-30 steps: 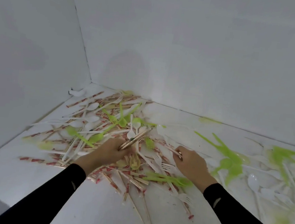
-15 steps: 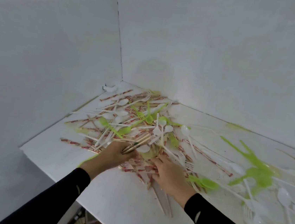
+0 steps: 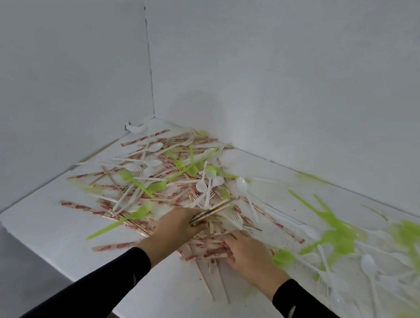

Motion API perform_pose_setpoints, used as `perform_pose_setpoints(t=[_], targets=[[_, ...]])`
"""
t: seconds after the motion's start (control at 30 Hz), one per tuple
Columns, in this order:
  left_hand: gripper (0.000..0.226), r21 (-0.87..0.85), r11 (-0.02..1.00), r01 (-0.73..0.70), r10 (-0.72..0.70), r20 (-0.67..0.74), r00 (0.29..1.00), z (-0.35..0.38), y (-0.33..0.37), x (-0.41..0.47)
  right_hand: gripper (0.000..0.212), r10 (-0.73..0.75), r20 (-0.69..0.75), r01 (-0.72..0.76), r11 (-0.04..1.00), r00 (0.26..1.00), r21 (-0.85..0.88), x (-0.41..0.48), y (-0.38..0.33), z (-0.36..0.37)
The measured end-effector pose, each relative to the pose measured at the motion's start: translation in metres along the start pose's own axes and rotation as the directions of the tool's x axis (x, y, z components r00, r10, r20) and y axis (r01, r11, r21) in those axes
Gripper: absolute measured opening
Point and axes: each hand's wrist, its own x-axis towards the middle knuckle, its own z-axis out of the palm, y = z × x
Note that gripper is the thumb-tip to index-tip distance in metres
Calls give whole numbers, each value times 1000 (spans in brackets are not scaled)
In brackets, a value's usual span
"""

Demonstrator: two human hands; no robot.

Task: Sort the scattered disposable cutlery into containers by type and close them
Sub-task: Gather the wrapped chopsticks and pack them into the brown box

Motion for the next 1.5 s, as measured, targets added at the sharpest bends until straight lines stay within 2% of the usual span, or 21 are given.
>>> perform_pose_setpoints(t=[0.07, 0.17, 0.27, 0.33, 0.43, 0.6, 0.73, 0.8, 0.9, 1.0, 1.07, 1.1, 1.27, 1.4, 1.5], targets=[[12, 48, 999, 2, -5, 68, 998, 8, 10, 1, 45, -25, -9, 25, 1000, 1000, 6, -10, 15, 2], [12, 108, 994, -11, -5, 150, 989, 17, 21, 4, 27, -88, -129, 83, 995, 988, -50, -24, 37, 5], [14, 142, 988, -56, 25, 209, 978, 17, 24, 11, 15, -80, -190, 50, 986, 979, -156, -34, 63, 13], [15, 96, 989, -113, 84, 265, 961, 18, 25, 14, 19, -54, -196, 22, 987, 979, -161, -41, 79, 15], [15, 175, 975, -139, 83, 298, 951, 21, 23, 17, 26, 45, -228, -74, 990, 973, -118, -52, 97, 12], [30, 249, 953, -172, 104, 265, 959, 16, 23, 25, 42, 261, -119, -256, 965, 958, 52, -66, 125, -5], [30, 405, 871, -278, 183, 259, 948, 13, 20, 31, 26, 431, -75, -385, 861, 899, 332, -65, 130, -10], [34, 399, 843, -362, 254, 298, 920, 14, 17, 33, 19, 423, -34, -366, 820, 906, 441, -65, 124, -12], [42, 344, 831, -437, 315, 357, 880, 16, 12, 35, 21, 263, 43, -241, 795, 964, 557, -66, 104, -9], [45, 332, 813, -478, 353, 372, 858, 22, 9, 39, 30, 117, 148, -175, 855, 982, 487, -68, 84, -1], [46, 321, 805, -499, 372, 381, 846, 24, 8, 43, 38, 92, 196, -168, 893, 976, 418, -69, 78, 2], [47, 323, 802, -503, 375, 383, 844, 24, 9, 45, 35, 100, 194, -172, 901, 976, 399, -70, 79, 4], [54, 381, 756, -532, 402, 372, 837, 29, 8, 56, 22, 221, 92, -238, 923, 971, 304, -73, 104, 2], [42, 389, 762, -518, 401, 346, 849, 36, 6, 64, 23, 313, 62, -318, 913, 948, 254, -75, 136, -4], [31, 350, 762, -545, 451, 317, 834, 38, -1, 67, 19, 444, 23, -430, 852, 896, 299, -78, 158, -11]])
